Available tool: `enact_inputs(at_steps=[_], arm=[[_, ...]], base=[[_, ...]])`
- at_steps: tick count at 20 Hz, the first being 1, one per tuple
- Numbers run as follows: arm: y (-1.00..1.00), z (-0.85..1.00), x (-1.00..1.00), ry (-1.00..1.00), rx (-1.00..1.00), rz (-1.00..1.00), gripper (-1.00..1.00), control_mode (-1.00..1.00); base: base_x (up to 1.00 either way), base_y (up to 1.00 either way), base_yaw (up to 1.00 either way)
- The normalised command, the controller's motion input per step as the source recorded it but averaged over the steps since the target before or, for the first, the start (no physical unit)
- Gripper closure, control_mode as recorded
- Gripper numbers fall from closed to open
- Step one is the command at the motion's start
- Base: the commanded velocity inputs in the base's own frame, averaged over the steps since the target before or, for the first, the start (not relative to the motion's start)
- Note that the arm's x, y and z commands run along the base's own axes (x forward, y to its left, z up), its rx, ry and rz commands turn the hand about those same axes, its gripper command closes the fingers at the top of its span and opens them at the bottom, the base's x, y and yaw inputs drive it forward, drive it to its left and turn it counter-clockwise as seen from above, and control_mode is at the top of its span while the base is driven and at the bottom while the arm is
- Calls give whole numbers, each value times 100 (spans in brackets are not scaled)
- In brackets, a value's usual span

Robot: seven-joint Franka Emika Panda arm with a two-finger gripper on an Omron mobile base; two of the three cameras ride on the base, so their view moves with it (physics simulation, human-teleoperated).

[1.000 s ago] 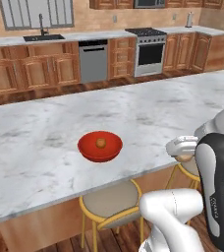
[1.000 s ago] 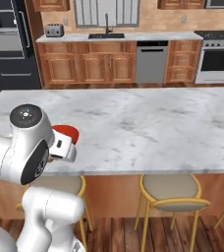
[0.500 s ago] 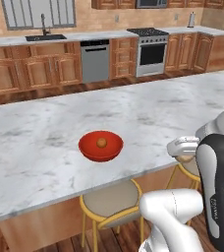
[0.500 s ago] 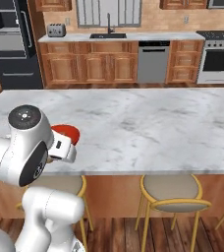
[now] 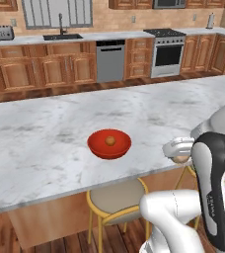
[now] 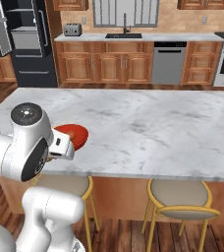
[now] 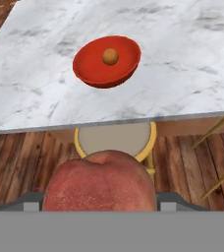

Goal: Retrieve the tangerine and peach from the fridge and place them into the bowl on the dining table.

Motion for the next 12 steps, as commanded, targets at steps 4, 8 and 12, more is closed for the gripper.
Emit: enact_inputs(at_steps=[4,8,12], arm=[[52,-19,80,13,-6,28,100,-100],[29,-11,100,12,0,12,100,-100],[14,-11,100,7,0,4,100,-100]], base=[[0,0,0],[0,0,0],[0,0,0]])
